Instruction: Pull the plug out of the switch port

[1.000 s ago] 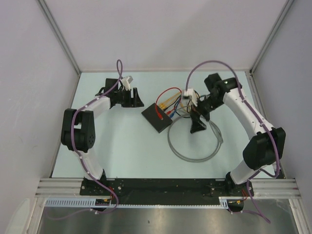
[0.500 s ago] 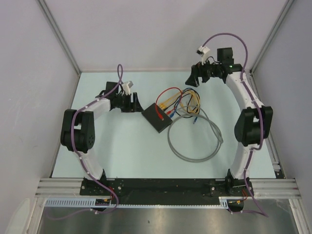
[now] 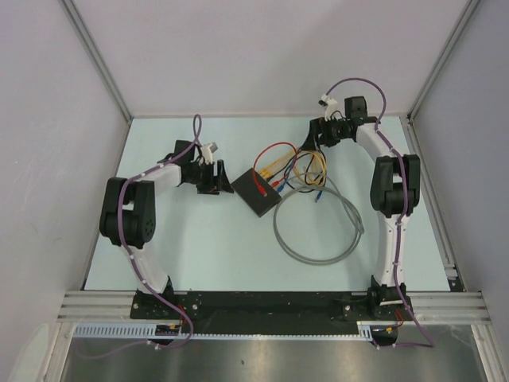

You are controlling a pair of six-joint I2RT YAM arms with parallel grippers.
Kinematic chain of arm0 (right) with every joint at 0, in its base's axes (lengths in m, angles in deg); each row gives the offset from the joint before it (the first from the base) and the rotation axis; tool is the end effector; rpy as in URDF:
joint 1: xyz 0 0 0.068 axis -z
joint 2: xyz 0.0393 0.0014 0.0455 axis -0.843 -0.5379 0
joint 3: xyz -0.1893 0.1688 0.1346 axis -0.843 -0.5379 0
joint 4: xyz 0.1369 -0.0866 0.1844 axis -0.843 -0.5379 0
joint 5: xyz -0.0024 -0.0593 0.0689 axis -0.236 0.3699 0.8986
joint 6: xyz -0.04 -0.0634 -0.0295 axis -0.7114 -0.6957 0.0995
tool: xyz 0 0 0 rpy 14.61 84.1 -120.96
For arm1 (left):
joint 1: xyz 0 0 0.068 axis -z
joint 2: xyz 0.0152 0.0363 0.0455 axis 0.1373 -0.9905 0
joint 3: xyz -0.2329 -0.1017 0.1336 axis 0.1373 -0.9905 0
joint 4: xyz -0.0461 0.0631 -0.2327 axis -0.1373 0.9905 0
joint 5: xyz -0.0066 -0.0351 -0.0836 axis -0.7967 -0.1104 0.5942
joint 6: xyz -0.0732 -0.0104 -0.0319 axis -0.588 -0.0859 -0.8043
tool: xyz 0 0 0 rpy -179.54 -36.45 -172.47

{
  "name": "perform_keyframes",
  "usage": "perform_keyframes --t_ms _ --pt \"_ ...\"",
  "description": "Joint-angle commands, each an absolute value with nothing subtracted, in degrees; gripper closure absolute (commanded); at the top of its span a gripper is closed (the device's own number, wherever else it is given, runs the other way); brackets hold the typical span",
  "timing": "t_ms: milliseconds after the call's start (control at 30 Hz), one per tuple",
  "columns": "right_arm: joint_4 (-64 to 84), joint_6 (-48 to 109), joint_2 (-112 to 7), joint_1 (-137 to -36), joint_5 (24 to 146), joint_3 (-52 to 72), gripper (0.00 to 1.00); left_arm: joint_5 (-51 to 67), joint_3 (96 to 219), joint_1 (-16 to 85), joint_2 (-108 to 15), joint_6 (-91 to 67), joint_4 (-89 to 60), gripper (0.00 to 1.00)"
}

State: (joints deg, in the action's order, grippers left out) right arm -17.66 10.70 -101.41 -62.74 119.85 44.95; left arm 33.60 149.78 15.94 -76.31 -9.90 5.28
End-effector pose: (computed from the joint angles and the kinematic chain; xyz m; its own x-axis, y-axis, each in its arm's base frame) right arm 0.5118 0.0949 0.2128 -0.6022 -0.2241 -0.7663 -0.6765 0.6529 0.3407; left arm 0.3648 -0.0906 0.1691 -0.8981 -0.0130 -0.4396 0.2601 0.7903 -0.5548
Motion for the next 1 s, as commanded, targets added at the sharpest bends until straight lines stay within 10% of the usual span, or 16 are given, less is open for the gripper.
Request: perform_keyframes --t_ms 0,967 --pt "-15.62 12.25 -100.78 -63.08 120.58 43.36 0.03 34.47 153.16 15.89 -79.72 -9.70 5.25 0.26" --pt "-25.01 3.04 -66.85 -65.46 111.35 1.07 0.00 38.86 165.38 22.48 -89.93 -5.57 5.78 0.33"
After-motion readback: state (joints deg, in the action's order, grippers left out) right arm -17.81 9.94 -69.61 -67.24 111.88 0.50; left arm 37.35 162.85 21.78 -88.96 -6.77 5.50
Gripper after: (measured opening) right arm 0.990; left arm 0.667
